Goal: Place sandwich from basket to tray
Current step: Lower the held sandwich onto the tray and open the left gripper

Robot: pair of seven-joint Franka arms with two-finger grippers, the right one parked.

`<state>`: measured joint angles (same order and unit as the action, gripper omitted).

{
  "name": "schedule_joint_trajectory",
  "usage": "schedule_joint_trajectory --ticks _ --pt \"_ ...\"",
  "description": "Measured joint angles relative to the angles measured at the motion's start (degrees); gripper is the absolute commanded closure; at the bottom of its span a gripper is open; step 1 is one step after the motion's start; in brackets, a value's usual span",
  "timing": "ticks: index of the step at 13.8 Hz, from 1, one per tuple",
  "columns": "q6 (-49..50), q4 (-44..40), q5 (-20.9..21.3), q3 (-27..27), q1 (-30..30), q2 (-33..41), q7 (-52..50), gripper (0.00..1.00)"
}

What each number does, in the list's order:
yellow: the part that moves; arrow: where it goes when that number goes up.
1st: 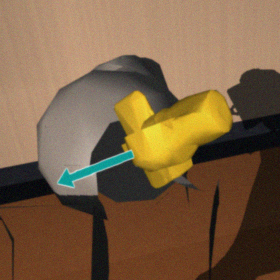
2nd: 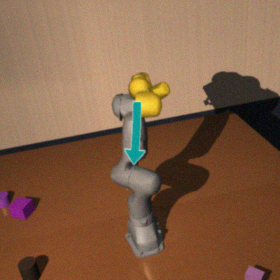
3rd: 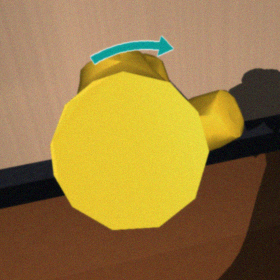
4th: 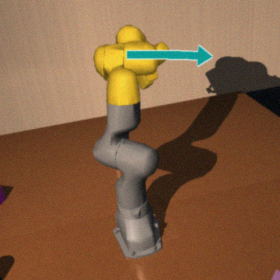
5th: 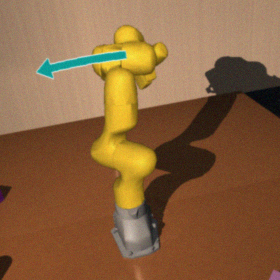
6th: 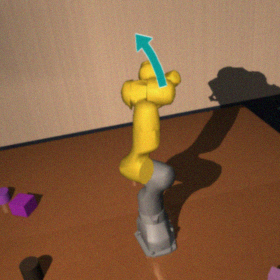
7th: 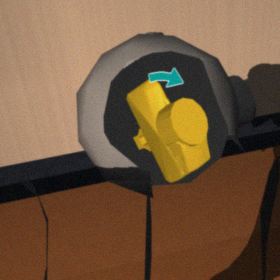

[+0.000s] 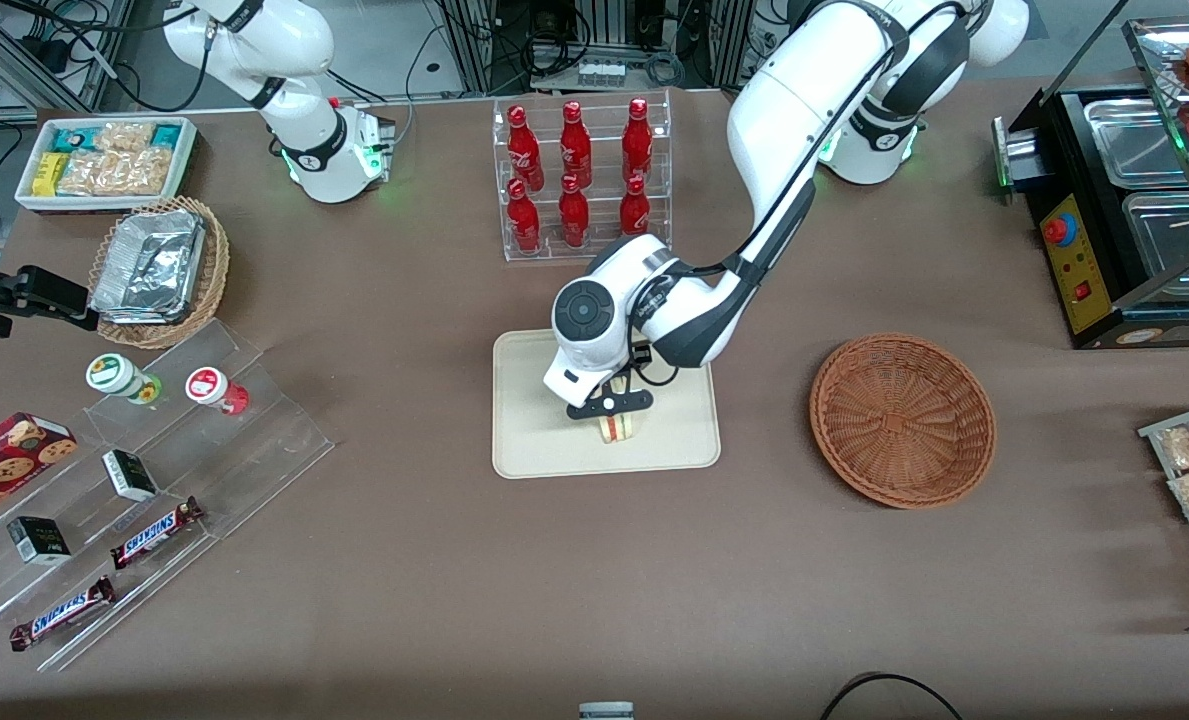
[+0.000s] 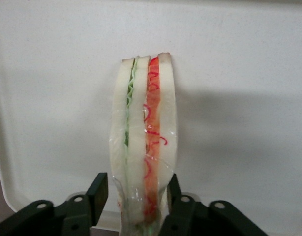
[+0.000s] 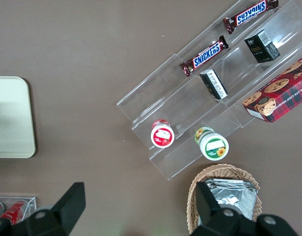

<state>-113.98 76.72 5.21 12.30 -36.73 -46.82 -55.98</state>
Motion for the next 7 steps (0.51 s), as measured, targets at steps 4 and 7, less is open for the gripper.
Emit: schedule_joint_trajectory --ticks 4,7 --pt "6.3 -4.05 -0.01 -0.07 0.06 1.32 -0.04 0.0" --pt "13.83 -8.75 -0.01 -0.04 0.05 3.36 0.25 0.0"
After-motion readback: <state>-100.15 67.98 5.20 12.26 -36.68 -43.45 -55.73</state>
